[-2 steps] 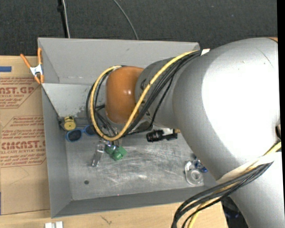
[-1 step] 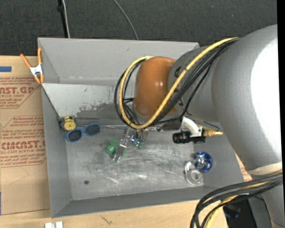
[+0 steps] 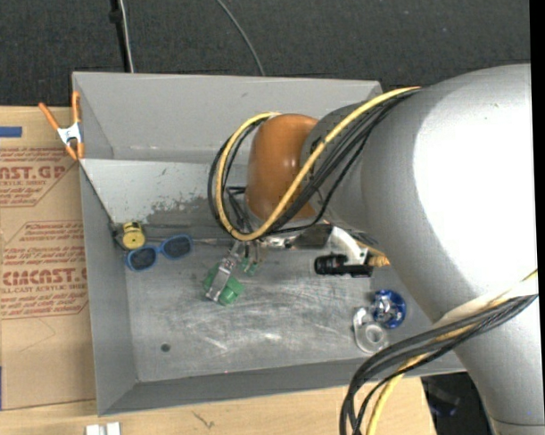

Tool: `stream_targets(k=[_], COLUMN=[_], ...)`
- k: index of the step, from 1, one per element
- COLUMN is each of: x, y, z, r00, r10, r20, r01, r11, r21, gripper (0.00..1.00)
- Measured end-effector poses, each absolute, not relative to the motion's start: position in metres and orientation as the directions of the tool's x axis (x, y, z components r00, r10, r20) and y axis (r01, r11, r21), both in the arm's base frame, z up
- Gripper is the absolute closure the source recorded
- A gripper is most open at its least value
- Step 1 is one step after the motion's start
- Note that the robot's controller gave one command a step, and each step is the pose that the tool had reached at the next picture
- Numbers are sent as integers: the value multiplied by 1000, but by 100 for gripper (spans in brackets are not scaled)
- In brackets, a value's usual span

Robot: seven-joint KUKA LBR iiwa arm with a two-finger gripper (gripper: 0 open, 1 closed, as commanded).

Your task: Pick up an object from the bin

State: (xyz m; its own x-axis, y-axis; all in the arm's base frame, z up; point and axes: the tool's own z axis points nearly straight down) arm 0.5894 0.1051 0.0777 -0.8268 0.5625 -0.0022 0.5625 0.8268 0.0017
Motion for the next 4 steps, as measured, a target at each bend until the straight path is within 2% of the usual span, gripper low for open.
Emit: stream_targets(k=[1, 2, 3, 4], x=[591, 592, 592, 590], y=[105, 107, 110, 109], z=[82, 76, 86, 111], r00=[-827, -815, -811, -842], r10=[562, 579, 585, 539], r20=[-4, -6, -2, -3], r01=[562, 579, 585, 539], r11=[827, 815, 811, 842], r21=[4, 4, 2, 1], gripper=[100, 100, 100, 100])
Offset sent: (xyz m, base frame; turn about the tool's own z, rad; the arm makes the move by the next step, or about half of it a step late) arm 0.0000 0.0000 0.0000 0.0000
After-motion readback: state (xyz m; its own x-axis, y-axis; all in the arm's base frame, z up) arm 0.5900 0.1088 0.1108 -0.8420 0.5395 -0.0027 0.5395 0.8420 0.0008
